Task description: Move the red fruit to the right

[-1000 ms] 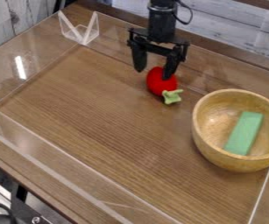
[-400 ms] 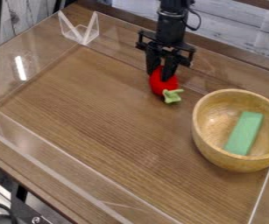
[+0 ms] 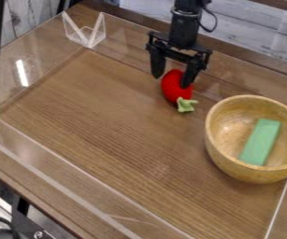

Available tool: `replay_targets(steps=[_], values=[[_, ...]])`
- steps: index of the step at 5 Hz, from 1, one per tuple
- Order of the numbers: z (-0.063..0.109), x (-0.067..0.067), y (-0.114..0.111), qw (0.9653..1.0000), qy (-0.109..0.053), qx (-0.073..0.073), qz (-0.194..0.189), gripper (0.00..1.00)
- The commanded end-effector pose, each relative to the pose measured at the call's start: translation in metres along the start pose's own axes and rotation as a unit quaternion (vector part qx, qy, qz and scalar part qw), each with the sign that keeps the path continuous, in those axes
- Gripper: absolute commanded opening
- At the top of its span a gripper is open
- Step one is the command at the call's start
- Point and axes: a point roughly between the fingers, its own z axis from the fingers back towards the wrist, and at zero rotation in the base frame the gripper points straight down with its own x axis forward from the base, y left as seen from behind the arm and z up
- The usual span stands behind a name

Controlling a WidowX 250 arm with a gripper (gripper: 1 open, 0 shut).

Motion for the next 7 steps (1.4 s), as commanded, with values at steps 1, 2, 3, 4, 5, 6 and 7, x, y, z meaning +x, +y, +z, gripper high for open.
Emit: replay_targets(steps=[1,2,3,4,5,6,7], values=[[0.018,0.005,-0.005,0.9990,-0.025,-0.001,0.036,0.00],[0.017,-0.002,0.009,0.9989,-0.025,0.003,0.039,0.00],[0.016,-0.010,0.024,0.9989,-0.025,0.010,0.037,1.00],[0.022,-0.004,0.030,0.9983,-0.027,0.009,0.050,1.00],[0.025,0.003,0.031,0.9975,-0.028,0.005,0.065,1.00],[0.014,0.007,0.022,0.9977,-0.026,0.005,0.063,1.00],[0.005,0.008,0.013,0.9978,-0.028,0.005,0.061,1.00]])
